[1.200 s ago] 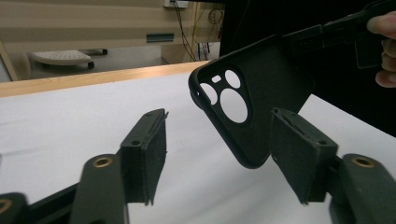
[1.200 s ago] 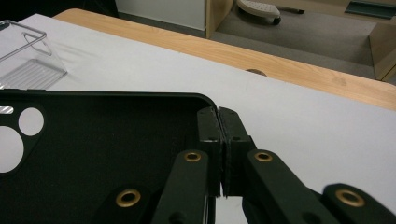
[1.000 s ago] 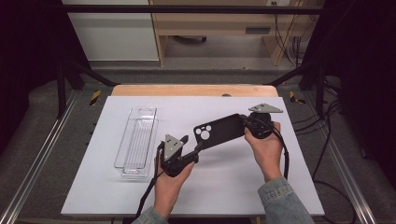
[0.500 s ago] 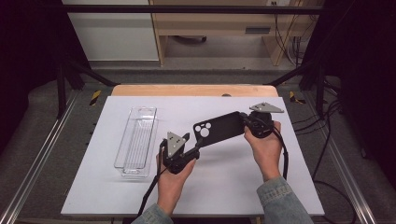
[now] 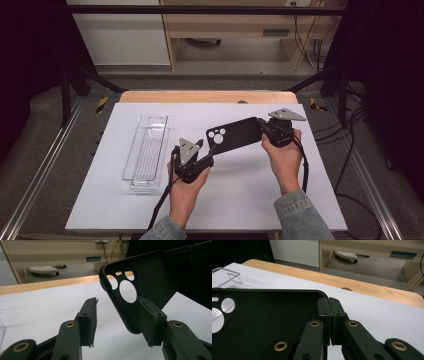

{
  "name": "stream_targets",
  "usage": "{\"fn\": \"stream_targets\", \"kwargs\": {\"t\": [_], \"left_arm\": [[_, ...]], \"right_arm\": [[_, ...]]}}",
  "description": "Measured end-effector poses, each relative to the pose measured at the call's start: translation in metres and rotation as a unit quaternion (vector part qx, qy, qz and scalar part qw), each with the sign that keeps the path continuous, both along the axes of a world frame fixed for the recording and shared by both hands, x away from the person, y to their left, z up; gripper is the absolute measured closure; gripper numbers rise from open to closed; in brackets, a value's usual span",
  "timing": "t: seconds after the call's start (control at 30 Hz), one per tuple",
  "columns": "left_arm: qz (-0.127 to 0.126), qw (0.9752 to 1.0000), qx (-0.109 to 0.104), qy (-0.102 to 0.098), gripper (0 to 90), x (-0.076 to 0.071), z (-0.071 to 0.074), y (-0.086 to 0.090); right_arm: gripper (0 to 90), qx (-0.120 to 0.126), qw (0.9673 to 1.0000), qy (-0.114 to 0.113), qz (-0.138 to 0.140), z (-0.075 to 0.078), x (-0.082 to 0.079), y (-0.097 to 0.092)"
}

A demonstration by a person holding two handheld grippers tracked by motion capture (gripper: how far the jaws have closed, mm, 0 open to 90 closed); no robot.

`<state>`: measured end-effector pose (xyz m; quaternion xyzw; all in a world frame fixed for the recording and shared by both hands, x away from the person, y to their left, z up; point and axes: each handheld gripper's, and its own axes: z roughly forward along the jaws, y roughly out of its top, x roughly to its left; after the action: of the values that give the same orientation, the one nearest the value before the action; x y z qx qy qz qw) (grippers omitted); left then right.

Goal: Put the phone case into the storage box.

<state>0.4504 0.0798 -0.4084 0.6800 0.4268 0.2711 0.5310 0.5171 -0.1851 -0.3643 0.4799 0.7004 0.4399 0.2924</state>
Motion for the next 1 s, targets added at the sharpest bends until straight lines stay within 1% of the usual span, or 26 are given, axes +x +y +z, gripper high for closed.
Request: {"fn": "stream_targets", "kwargs": {"t": [0.33,0.4,0.53,1.0], "left_arm": [[0.002,1.0,0.003,-0.001,54.4,0.0016,0.003,-0.0021],[0.003,1.0,0.002,0.0,56.8,0.0019,0.0029,-0.0027],[0.006,1.0,0.001,-0.002,58.5,0.002,0.0031,-0.0022],[0.004,1.0,-0.005,0.002,64.8,0.0015,0.0038,-0.0018]], "right_arm": [[89.3,0.003,1.0,-0.007,-0.001,0.0023,-0.0018,0.0012],[89.3,0.004,1.0,-0.008,-0.001,0.0026,-0.0022,0.0017],[89.3,0.004,0.9999,-0.009,-0.002,0.0032,-0.0028,0.0023],[89.3,0.004,0.9999,-0.01,-0.004,0.0019,-0.003,0.003]]}}
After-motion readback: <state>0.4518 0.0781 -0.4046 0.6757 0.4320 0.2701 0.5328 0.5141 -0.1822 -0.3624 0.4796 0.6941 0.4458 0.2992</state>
